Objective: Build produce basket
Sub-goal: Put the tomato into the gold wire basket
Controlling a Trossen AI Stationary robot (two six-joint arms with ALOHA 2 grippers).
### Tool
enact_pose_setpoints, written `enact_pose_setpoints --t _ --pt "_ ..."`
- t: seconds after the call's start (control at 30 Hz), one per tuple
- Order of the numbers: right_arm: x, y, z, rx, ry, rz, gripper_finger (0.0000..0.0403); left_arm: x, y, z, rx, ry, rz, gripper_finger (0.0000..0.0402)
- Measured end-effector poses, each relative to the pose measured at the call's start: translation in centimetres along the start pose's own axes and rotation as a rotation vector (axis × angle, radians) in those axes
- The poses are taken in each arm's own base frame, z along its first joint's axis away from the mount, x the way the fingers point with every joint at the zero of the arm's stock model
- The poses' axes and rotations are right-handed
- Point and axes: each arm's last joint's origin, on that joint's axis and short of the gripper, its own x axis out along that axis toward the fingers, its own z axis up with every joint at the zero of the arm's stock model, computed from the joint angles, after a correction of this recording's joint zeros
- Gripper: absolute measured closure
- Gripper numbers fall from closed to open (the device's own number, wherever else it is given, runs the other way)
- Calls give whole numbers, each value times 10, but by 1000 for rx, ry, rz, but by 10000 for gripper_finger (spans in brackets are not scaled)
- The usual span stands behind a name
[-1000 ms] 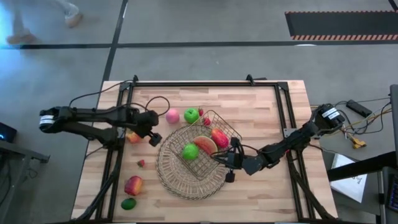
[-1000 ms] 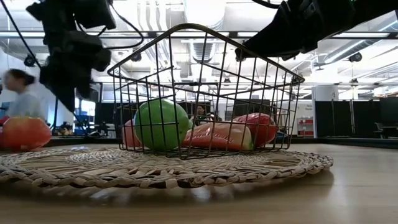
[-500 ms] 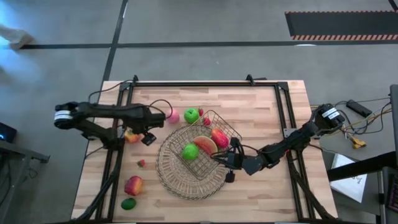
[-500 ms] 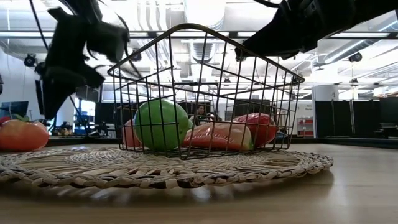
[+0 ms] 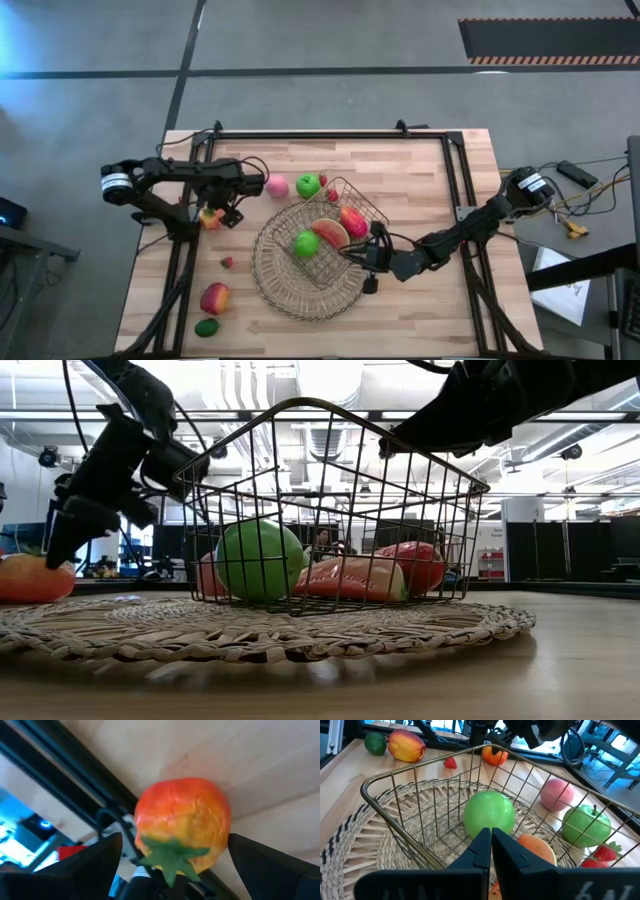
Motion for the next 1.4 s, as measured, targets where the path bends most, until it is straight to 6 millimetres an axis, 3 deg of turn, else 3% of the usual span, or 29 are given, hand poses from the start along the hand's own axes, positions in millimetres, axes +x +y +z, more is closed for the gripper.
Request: enact_pose_setpoints --t 0.6,0.93,1.2,1.4 --pt "-2 4 -2 18 16 56 394 19 1 2 29 2 -29 56" --pt "-3 5 -3 5 15 60 394 16 1 6 45 -44 -5 68" --pt "-12 12 1 -22 -4 87 394 2 -6 6 82 -78 -40 108" --pt "-38 23 7 -56 -28 27 394 -37 -26 -2 159 -165 -55 111"
